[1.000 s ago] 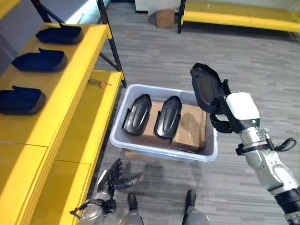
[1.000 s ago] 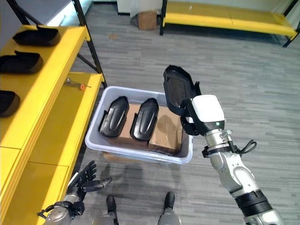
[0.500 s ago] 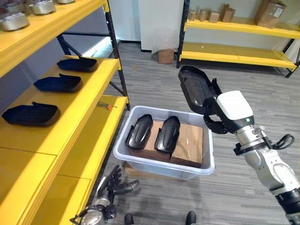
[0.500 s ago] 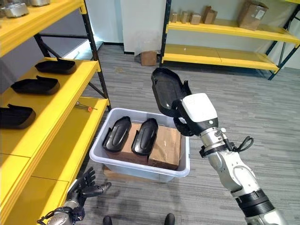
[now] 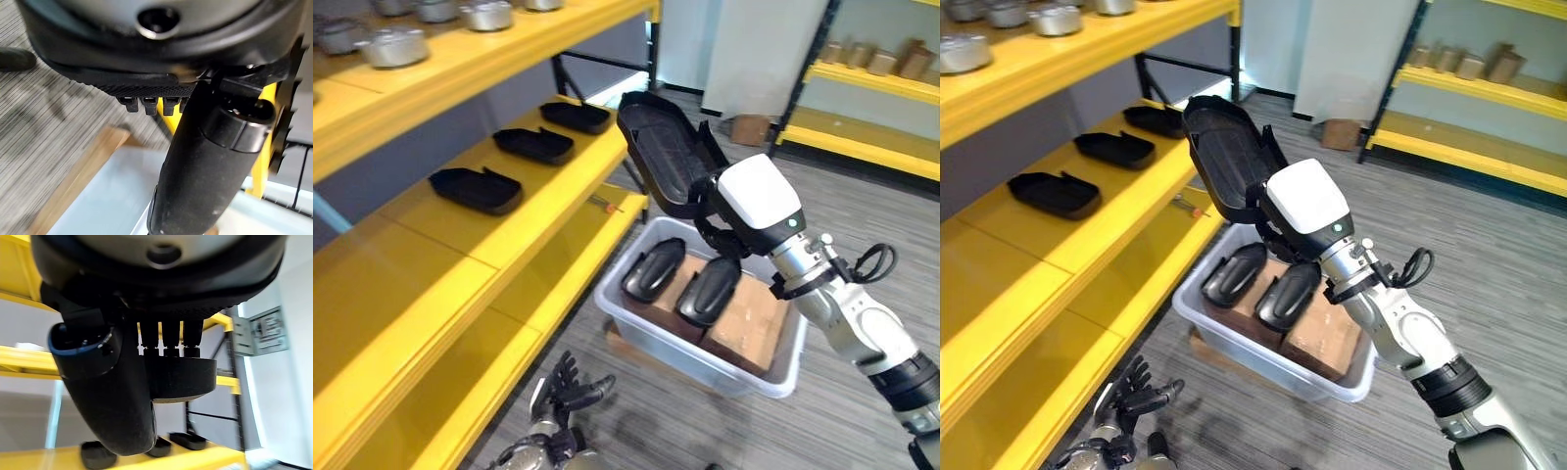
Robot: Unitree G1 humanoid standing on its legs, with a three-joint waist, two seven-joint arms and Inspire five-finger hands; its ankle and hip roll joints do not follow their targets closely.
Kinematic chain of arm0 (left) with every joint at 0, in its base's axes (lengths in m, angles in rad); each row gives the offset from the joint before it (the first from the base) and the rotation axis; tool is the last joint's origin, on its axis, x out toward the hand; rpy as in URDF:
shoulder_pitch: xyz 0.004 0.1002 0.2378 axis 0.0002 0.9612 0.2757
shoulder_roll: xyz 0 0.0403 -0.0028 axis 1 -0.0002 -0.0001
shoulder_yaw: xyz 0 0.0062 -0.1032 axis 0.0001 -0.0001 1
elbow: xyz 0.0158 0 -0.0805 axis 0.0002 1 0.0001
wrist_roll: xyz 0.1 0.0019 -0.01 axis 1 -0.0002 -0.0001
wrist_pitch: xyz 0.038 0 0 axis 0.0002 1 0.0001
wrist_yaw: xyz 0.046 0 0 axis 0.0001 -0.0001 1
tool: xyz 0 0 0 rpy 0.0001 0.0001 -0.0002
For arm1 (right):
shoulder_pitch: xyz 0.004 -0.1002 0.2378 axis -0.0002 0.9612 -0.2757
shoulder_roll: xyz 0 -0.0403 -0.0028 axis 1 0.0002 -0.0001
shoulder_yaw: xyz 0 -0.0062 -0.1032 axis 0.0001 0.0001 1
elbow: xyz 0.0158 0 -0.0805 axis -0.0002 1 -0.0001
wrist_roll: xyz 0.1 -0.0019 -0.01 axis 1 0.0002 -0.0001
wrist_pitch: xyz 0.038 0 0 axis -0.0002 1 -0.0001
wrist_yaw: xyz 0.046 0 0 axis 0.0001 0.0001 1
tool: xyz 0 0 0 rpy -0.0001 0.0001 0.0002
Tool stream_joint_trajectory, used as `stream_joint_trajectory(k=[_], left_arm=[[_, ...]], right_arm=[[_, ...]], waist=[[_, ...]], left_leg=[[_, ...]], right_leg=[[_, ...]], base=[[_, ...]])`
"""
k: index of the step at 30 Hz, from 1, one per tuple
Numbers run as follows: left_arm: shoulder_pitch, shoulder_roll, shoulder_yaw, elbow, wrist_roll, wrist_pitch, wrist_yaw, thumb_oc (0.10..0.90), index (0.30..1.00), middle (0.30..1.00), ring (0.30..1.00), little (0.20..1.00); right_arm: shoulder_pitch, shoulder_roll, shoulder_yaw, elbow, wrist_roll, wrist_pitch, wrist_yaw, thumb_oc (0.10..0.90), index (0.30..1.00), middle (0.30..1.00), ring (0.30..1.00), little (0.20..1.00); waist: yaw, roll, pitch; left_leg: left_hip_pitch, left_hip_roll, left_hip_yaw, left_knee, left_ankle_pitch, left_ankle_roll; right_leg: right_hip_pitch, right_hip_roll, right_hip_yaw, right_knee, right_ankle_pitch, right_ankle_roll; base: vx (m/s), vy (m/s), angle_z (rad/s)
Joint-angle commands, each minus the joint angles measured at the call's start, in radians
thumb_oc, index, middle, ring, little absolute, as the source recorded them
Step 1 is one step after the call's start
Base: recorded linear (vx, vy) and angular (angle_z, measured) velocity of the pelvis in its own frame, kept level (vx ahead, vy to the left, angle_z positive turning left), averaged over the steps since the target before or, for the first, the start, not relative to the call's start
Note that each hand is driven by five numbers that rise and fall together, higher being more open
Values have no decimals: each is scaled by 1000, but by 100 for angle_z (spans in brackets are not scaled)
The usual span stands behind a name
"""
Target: Move parts from the plastic box to the shelf.
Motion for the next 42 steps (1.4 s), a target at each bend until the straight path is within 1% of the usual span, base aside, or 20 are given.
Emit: stream_joint_trajectory(k=[1,3,4,6,7,8,9,11,13,14,16,17,19,20,23,25,27,29,35,42], left_arm=[[-116,94,-12,-144,-25,-83,-6,900,1000,1000,1000,1000],[-118,99,-13,-142,-22,-86,-10,900,1000,1000,1000,1000],[-123,112,-9,-143,-2,-85,-14,900,1000,1000,1000,1000],[-123,116,-10,-143,-2,-84,-15,900,1000,1000,1000,1000],[-123,123,-4,-142,8,-87,-23,900,1000,1000,1000,1000],[-124,127,-1,-132,10,-87,-22,900,1000,1000,1000,1000],[-124,127,-1,-132,10,-87,-22,900,1000,1000,1000,1000],[-123,125,16,-132,-4,-93,-10,900,1000,1000,1000,1000],[-118,126,22,-138,-4,-93,-9,900,1000,1000,1000,1000],[-110,122,34,-144,-7,-95,-7,900,1000,1000,1000,1000],[-108,122,36,-146,-7,-95,-7,900,1000,1000,1000,1000],[-103,120,41,-145,-8,-96,-8,900,1000,1000,1000,1000],[-102,120,42,-146,-8,-96,-8,900,1000,1000,1000,1000],[-95,120,44,-148,-10,-96,-11,900,1000,1000,1000,1000],[-89,121,51,-149,-7,-94,-11,900,1000,1000,1000,1000],[-80,119,66,-153,-5,-100,-4,900,1000,1000,1000,1000],[-78,119,70,-154,-3,-101,-3,900,1000,1000,1000,1000],[-78,121,83,-155,5,-103,-1,900,1000,1000,1000,1000],[-94,123,93,-138,33,-103,12,900,1000,1000,1000,1000],[-82,101,95,-139,32,-97,13,900,1000,1000,1000,1000]], right_arm=[[-163,5,-155,-114,37,15,-132,400,300,300,300,300],[-148,7,-170,-120,40,14,-129,400,300,300,300,300],[-132,10,-187,-128,46,13,-126,400,300,300,300,300],[-127,12,-193,-131,46,13,-125,400,300,300,300,300],[-124,6,-195,-135,43,11,-121,400,300,300,300,300],[-117,10,-203,-142,37,8,-115,400,300,300,300,300],[-117,11,-203,-141,37,9,-115,400,300,300,300,300],[-127,28,-184,-128,32,11,-106,400,300,300,300,300],[-134,30,-176,-123,29,12,-102,400,300,300,300,300],[-147,34,-164,-114,25,17,-96,400,300,300,300,300],[-151,36,-160,-110,25,17,-98,400,300,300,300,300],[-157,35,-154,-108,23,17,-90,400,300,300,300,300],[-158,35,-153,-106,23,17,-90,400,300,300,300,300],[-174,53,-133,-91,28,18,-84,400,300,300,300,300],[-190,65,-116,-83,26,19,-75,400,300,300,300,300],[-199,89,-92,-70,20,20,-62,400,300,300,300,300],[-206,96,-85,-63,16,21,-60,400,300,300,300,300],[-203,105,-86,-59,-1,26,-61,400,300,300,300,300],[-171,139,-102,-73,-29,31,-66,400,300,300,300,300],[-170,160,-75,-81,-31,20,-47,400,300,300,300,300]], waist=[[-33,-30,-28],[-26,-36,-34],[-17,-54,-32],[-19,-60,-31],[1,-66,-32],[14,-83,-36],[12,-85,-36],[39,-105,-40],[43,-113,-41],[63,-125,-45],[58,-128,-46],[72,-134,-49],[70,-135,-49],[95,-147,-52],[102,-152,-52],[132,-161,-47],[131,-164,-47],[145,-162,-44],[131,-159,-49],[124,-156,-54]], left_leg=[[142,127,22,119,-62,-131],[150,75,1,88,-92,-117],[140,50,-6,104,-109,-107],[139,45,-10,106,-112,-104],[132,29,-19,108,-119,-100],[128,6,-29,101,-126,-93],[128,3,-30,100,-126,-92],[133,-35,-46,70,-131,-79],[137,-48,-47,57,-130,-74],[137,-67,-56,35,-128,-69],[139,-73,-57,28,-125,-66],[137,-83,-61,19,-126,-62],[137,-86,-62,16,-125,-61],[131,-112,-78,2,-132,-50],[129,-130,-84,-6,-137,-41],[114,-163,-106,-6,-155,-22],[111,-174,-111,-3,-161,-15],[99,-194,-126,1,-172,-3],[101,-237,-138,7,-200,21],[141,-254,-118,-16,-213,38]], right_leg=[[-71,-51,-25,170,-83,22],[-72,-103,-36,192,-58,44],[-63,-147,-46,206,-27,63],[-60,-153,-49,206,-25,67],[-48,-170,-61,199,-12,77],[-27,-192,-85,191,9,94],[-26,-194,-87,190,10,96],[-14,-210,-102,175,54,116],[-9,-216,-104,168,71,124],[-2,-223,-113,151,105,140],[1,-226,-117,145,111,143],[7,-230,-127,139,125,148],[9,-231,-129,136,128,149],[19,-242,-144,118,165,157],[25,-249,-152,107,188,162],[36,-268,-165,100,224,167],[40,-275,-170,98,237,167],[45,-293,-182,108,262,167],[45,-325,-187,123,297,167],[31,-342,-164,139,318,167]], base=[[61,264,140],[93,287,145],[81,193,99],[45,113,63],[76,206,49],[78,208,53],[57,163,63],[45,114,37],[46,99,8],[51,94,14],[34,65,23],[27,61,20],[31,79,9],[42,132,18],[28,124,26],[12,147,26],[11,96,14],[18,127,21],[20,127,30],[16,51,-11]])
